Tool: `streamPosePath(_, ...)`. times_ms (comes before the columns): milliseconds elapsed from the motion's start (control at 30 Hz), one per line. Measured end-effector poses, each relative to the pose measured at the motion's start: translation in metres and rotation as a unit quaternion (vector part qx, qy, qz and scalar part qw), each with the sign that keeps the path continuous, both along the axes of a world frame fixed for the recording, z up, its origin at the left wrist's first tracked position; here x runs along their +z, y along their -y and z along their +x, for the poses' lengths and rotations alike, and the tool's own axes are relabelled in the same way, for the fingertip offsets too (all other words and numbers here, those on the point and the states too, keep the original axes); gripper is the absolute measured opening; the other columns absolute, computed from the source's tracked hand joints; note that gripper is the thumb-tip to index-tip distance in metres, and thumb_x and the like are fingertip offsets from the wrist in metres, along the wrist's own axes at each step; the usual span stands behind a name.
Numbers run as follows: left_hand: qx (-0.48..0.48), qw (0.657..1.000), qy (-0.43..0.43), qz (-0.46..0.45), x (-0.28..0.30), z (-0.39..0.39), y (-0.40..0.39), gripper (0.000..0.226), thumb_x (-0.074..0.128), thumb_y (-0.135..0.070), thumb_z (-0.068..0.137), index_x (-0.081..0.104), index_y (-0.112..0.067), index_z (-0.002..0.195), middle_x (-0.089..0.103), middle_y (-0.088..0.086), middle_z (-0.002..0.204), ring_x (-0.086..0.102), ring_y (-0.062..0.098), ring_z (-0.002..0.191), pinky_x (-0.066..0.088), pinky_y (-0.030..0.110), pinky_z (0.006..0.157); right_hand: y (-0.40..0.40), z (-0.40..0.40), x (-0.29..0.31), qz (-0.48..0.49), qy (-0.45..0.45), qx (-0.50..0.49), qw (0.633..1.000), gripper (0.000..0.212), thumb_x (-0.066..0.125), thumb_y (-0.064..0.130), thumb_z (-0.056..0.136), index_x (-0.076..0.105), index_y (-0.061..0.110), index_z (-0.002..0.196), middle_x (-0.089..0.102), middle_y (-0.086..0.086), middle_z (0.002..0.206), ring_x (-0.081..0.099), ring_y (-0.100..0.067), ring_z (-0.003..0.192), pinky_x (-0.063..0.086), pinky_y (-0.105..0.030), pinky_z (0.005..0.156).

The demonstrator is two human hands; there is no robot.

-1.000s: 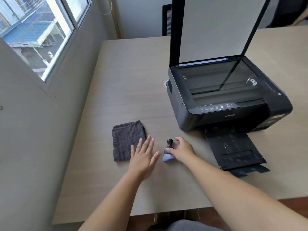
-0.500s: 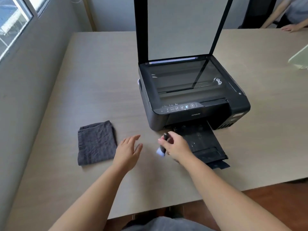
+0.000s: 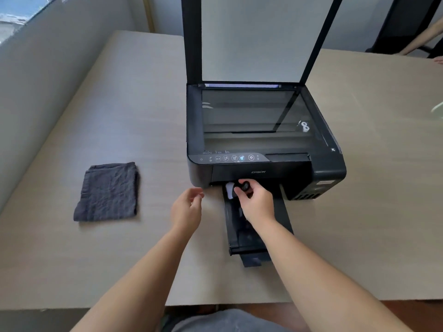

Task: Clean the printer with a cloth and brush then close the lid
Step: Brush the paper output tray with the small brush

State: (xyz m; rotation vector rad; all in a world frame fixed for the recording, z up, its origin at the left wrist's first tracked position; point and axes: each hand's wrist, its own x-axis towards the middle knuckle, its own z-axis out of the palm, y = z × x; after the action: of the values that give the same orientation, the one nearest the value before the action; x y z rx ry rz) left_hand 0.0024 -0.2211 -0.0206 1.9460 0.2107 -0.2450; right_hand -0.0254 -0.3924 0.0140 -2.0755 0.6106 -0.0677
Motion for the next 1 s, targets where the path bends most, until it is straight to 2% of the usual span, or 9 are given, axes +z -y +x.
streamPosePath(67, -0.007, 1.000, -0.014, 0.007, -0.006, -0.004, 0.011, 0.016, 0.052, -0.014, 0.094, 0.064, -0.023, 0.100, 0.069, -0.006, 0.097, 0.061, 0.012, 0.091, 0.044, 0.025, 0.078, 0.012, -0.002, -0.001, -0.026, -0.001, -0.009, 1.000, 0.020, 0.065, 0.031, 0.085, 0.066, 0.029, 0.105, 0.063, 0.007, 0.077, 0.062, -0.018, 0.074, 0.052, -0.029, 0.069)
streamPosePath(200, 0.001, 0.999, -0.045, -0.017, -0.012, -0.014, 0.036, 0.017, 0.054, -0.017, 0.094, 0.067, -0.019, 0.104, 0.069, -0.003, 0.097, 0.063, 0.015, 0.091, 0.044, 0.023, 0.072, 0.045, -0.013, -0.001, -0.054, 0.005, -0.042, 0.998, 0.020, 0.065, 0.027, 0.086, 0.066, 0.024, 0.105, 0.061, 0.005, 0.076, 0.061, -0.020, 0.076, 0.050, -0.028, 0.071)
streamPosePath(300, 0.024, 0.996, -0.073, -0.051, -0.013, -0.017, 0.049, 0.017, 0.053, -0.018, 0.094, 0.067, -0.021, 0.103, 0.069, -0.003, 0.094, 0.065, 0.019, 0.089, 0.052, 0.032, 0.079, 0.067, -0.027, 0.000, -0.093, 0.001, -0.065, 0.994, 0.020, 0.065, 0.026, 0.086, 0.066, 0.021, 0.105, 0.068, -0.001, 0.086, 0.063, -0.024, 0.082, 0.048, -0.028, 0.070)
streamPosePath(433, 0.047, 0.991, -0.084, -0.094, -0.013, -0.020, 0.056, 0.019, 0.052, -0.016, 0.094, 0.068, -0.020, 0.103, 0.072, 0.001, 0.097, 0.067, 0.021, 0.088, 0.056, 0.039, 0.083, 0.086, -0.046, 0.004, -0.249, 0.057, -0.070, 0.964, 0.016, 0.065, 0.019, 0.085, 0.068, 0.016, 0.101, 0.069, -0.006, 0.089, 0.061, -0.030, 0.082, 0.042, -0.029, 0.066)
streamPosePath(533, 0.054, 0.987, -0.096, -0.113, -0.014, -0.021, 0.054, 0.019, 0.052, -0.012, 0.094, 0.069, -0.020, 0.098, 0.073, 0.003, 0.096, 0.069, 0.023, 0.087, 0.057, 0.041, 0.085, 0.074, -0.045, 0.002, -0.298, 0.075, -0.017, 0.951, 0.015, 0.069, 0.017, 0.082, 0.070, 0.014, 0.097, 0.070, -0.006, 0.087, 0.061, -0.032, 0.080, 0.044, -0.032, 0.069)
streamPosePath(633, 0.057, 0.983, -0.110, -0.139, -0.012, -0.022, 0.052, 0.020, 0.051, -0.009, 0.095, 0.067, -0.020, 0.095, 0.073, 0.009, 0.100, 0.070, 0.025, 0.084, 0.058, 0.038, 0.080, 0.048, -0.033, -0.001, -0.242, 0.070, 0.040, 0.967, 0.019, 0.066, 0.020, 0.084, 0.068, 0.015, 0.103, 0.070, -0.005, 0.094, 0.061, -0.030, 0.089, 0.047, -0.032, 0.074)
streamPosePath(767, 0.049, 0.978, -0.127, -0.156, -0.005, -0.024, 0.044, 0.025, 0.046, -0.004, 0.095, 0.065, -0.014, 0.106, 0.073, 0.010, 0.093, 0.071, 0.021, 0.080, 0.057, 0.027, 0.066, 0.001, -0.011, 0.002, -0.146, 0.031, 0.119, 0.982, 0.024, 0.057, 0.027, 0.092, 0.062, 0.019, 0.113, 0.068, -0.008, 0.099, 0.060, -0.027, 0.093, 0.048, -0.031, 0.074)
streamPosePath(900, 0.044, 0.974, -0.154, -0.158, -0.006, -0.027, 0.034, 0.024, 0.047, -0.006, 0.095, 0.062, -0.005, 0.114, 0.073, 0.015, 0.093, 0.069, 0.026, 0.083, 0.059, 0.040, 0.078, -0.028, 0.002, -0.003, -0.111, -0.022, 0.201, 0.973, 0.028, 0.052, 0.035, 0.091, 0.057, 0.026, 0.117, 0.065, -0.013, 0.105, 0.059, -0.033, 0.098, 0.051, -0.038, 0.083)
streamPosePath(1000, 0.047, 0.972, -0.173, -0.152, -0.006, -0.029, 0.030, 0.026, 0.044, -0.002, 0.095, 0.057, -0.009, 0.117, 0.072, 0.017, 0.095, 0.069, 0.027, 0.082, 0.057, 0.037, 0.077, -0.011, -0.009, -0.009, -0.084, -0.021, 0.158, 0.984, 0.025, 0.055, 0.033, 0.089, 0.059, 0.028, 0.114, 0.064, -0.012, 0.100, 0.060, -0.031, 0.093, 0.050, -0.036, 0.081)
